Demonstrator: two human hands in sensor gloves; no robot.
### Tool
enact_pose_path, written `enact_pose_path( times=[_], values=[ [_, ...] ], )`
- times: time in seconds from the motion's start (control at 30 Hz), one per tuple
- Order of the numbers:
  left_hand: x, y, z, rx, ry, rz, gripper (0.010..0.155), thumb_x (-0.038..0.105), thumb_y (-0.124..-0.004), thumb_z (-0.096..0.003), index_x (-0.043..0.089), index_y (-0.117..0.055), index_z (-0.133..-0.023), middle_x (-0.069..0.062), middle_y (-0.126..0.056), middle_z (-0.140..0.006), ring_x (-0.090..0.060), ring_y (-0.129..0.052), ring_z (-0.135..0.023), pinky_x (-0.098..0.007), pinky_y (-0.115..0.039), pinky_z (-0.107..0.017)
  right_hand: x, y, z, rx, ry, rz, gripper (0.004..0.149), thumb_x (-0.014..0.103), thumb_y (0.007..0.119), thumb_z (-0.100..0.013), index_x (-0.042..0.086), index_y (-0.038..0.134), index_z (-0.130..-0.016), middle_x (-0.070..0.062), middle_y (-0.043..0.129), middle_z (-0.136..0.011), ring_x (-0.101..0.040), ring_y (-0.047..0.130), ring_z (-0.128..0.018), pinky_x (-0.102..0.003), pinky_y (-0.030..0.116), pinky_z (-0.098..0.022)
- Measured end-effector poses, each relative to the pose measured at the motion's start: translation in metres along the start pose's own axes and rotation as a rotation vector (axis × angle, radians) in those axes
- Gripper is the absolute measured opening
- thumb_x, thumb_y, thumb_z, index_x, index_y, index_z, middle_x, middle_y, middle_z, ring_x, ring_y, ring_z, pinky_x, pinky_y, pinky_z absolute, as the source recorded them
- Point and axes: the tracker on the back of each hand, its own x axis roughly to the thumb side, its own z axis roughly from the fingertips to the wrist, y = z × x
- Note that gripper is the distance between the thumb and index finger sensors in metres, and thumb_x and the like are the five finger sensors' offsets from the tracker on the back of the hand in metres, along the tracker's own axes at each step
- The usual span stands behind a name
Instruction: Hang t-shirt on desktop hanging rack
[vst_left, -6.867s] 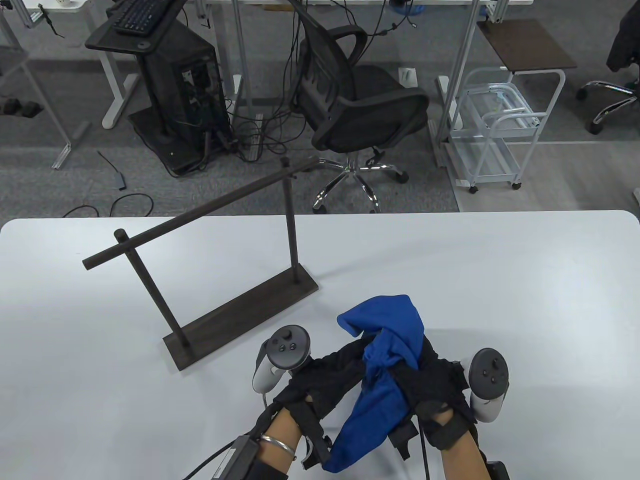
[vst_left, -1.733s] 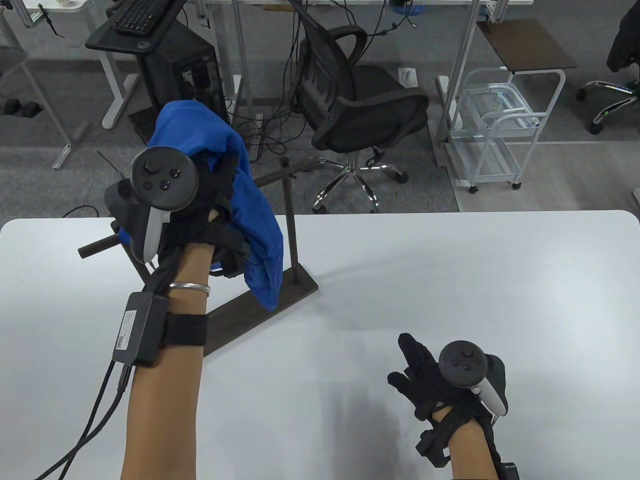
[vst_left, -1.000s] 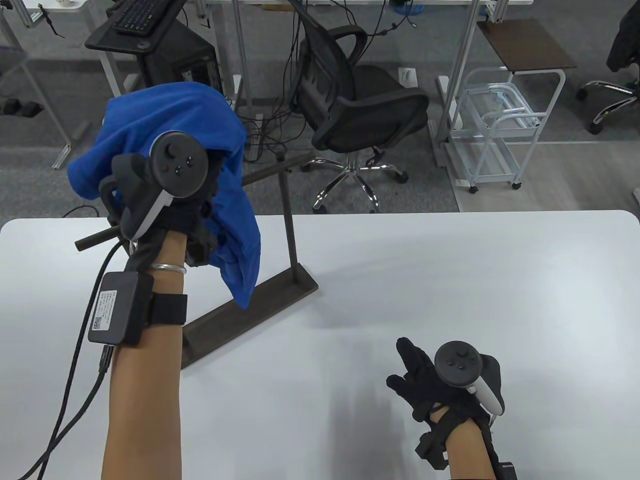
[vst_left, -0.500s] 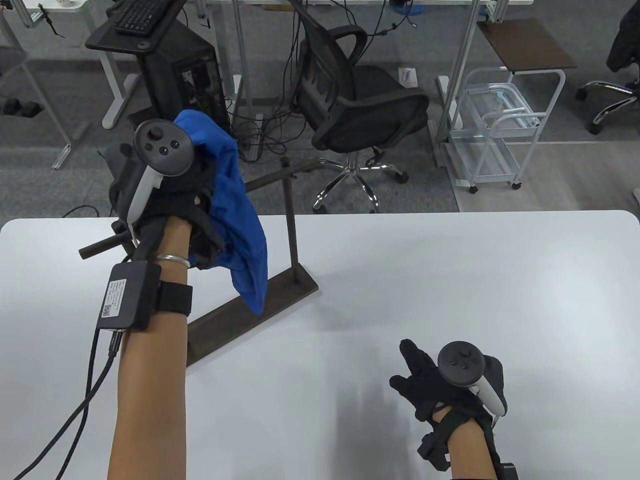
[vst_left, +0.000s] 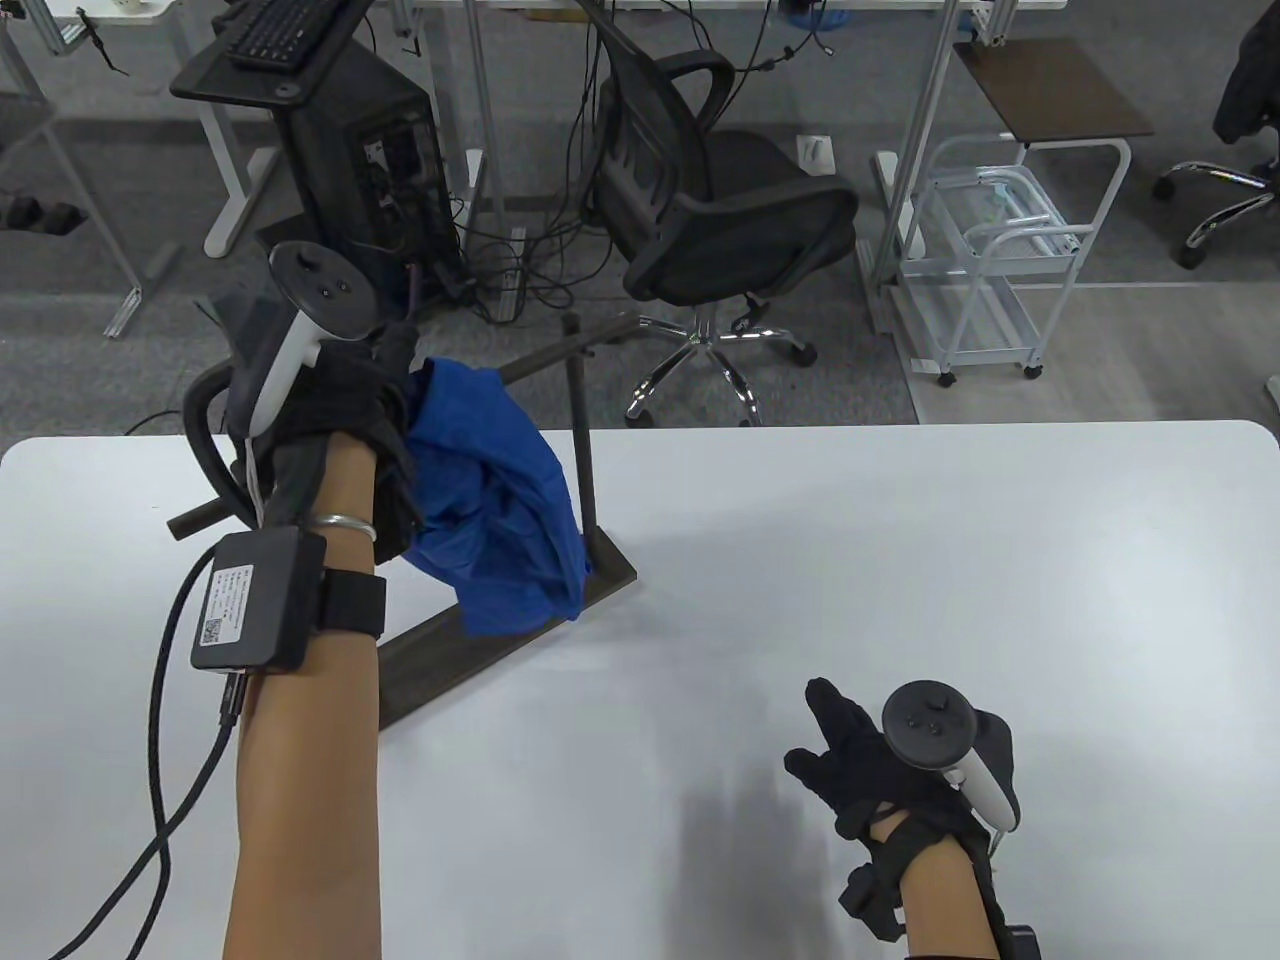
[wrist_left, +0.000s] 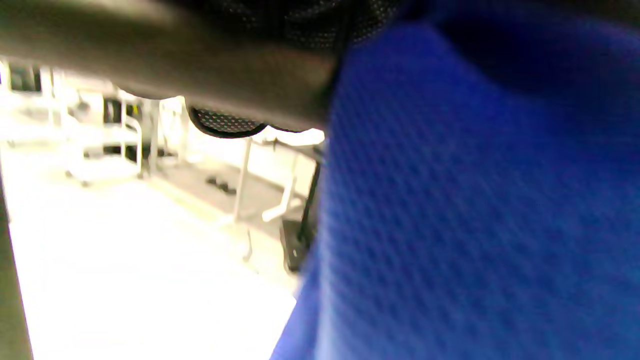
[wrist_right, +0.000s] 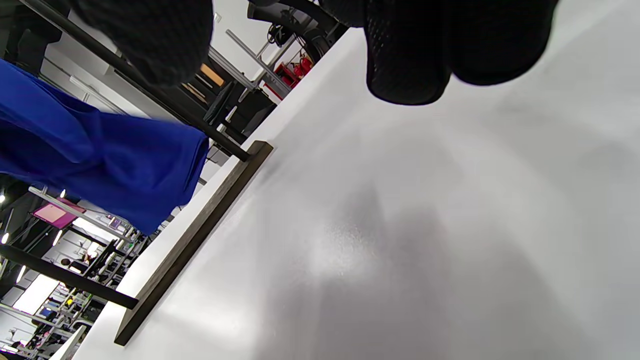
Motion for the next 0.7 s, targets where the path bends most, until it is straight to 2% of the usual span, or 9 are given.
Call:
enact_pose_path(
  times=[0.2,0.3,0.47,0.7],
  values=[
    [0.006,0.013,0.024,0.183,-0.146,0.038,0.076,0.063,-0.053,-0.0511,0.01,-0.074,-0.102,-0.018,-0.09,-0.091,-0.043,-0.099,-0.073,-0.056,-0.082,-0.054,0.002,0.0,0.001,-0.008,-0.012,0.006,0.077,0.042,0.077,-0.043,0.016,0.034,-0.101,-0.023,0.036,-0.101,-0.046,0.076,-0.072,-0.059,0.067,-0.047],
    [0.007,0.015,0.035,0.209,-0.192,0.053,0.076,0.063,-0.054,-0.0508,0.011,-0.074,-0.102,-0.016,-0.09,-0.091,-0.041,-0.099,-0.073,-0.055,-0.082,-0.054,0.001,0.0,0.001,-0.019,-0.004,0.015,0.077,0.042,0.077,-0.043,0.016,0.034,-0.101,-0.023,0.037,-0.101,-0.046,0.076,-0.072,-0.059,0.067,-0.047],
    [0.009,0.02,0.056,0.343,-0.283,0.04,0.074,0.062,-0.056,-0.0499,0.013,-0.071,-0.103,-0.015,-0.088,-0.094,-0.039,-0.098,-0.076,-0.056,-0.081,-0.056,-0.001,0.0,0.001,-0.023,-0.006,0.009,0.077,0.042,0.077,-0.043,0.016,0.034,-0.101,-0.023,0.038,-0.101,-0.046,0.077,-0.071,-0.059,0.068,-0.046],
    [0.003,0.021,0.076,0.388,-0.305,0.124,0.073,0.06,-0.056,-0.0504,0.013,-0.066,-0.106,-0.015,-0.084,-0.097,-0.04,-0.096,-0.079,-0.057,-0.078,-0.058,0.0,0.002,0.0,-0.028,-0.025,0.005,0.076,0.042,0.077,-0.043,0.016,0.035,-0.101,-0.023,0.039,-0.1,-0.045,0.077,-0.071,-0.059,0.068,-0.046]
  ],
)
